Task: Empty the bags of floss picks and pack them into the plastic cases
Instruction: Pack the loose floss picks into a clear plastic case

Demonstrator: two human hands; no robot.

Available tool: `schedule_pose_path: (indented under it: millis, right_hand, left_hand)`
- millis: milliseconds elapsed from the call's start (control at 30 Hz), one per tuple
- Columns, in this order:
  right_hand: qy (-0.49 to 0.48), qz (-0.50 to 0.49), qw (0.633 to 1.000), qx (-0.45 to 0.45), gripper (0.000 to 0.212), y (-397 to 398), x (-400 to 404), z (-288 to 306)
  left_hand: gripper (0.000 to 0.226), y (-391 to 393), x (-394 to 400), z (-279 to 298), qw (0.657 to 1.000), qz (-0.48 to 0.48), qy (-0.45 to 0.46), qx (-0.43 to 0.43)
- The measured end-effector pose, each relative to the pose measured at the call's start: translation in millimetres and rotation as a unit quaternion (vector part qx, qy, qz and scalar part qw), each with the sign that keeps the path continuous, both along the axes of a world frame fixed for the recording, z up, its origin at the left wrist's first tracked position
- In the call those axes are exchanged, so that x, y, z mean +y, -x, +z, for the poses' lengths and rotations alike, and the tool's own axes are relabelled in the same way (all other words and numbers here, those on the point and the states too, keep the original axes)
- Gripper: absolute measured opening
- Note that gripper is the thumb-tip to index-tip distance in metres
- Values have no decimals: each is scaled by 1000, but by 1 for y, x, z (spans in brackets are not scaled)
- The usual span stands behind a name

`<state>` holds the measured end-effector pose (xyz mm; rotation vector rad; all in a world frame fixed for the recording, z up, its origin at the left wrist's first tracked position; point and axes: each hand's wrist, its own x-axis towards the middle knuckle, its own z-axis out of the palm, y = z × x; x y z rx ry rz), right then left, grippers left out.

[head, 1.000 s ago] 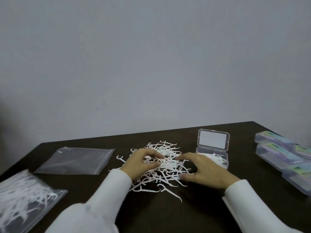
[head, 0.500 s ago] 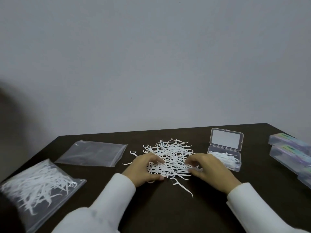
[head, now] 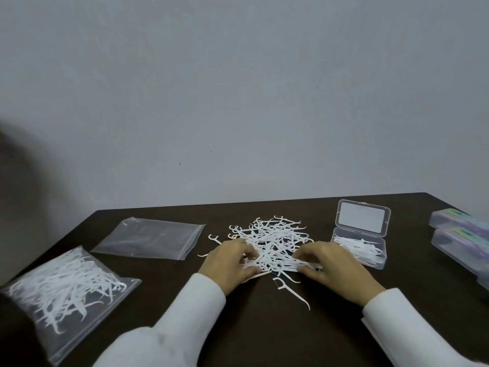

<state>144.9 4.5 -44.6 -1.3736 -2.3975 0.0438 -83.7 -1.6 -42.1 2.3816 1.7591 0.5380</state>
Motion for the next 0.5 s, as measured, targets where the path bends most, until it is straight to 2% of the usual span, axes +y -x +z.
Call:
schedule_pose_path:
  millis: [267,500]
  right_hand:
    - [-18,-5,997,71,17,-2,2,-1]
    - [8,-5,988,154,14,-8,6,-1]
  left_hand:
    - [23,-2,2,-3,998,12,-64,-19]
    - [19,1,2,-3,987,24,-122,-104]
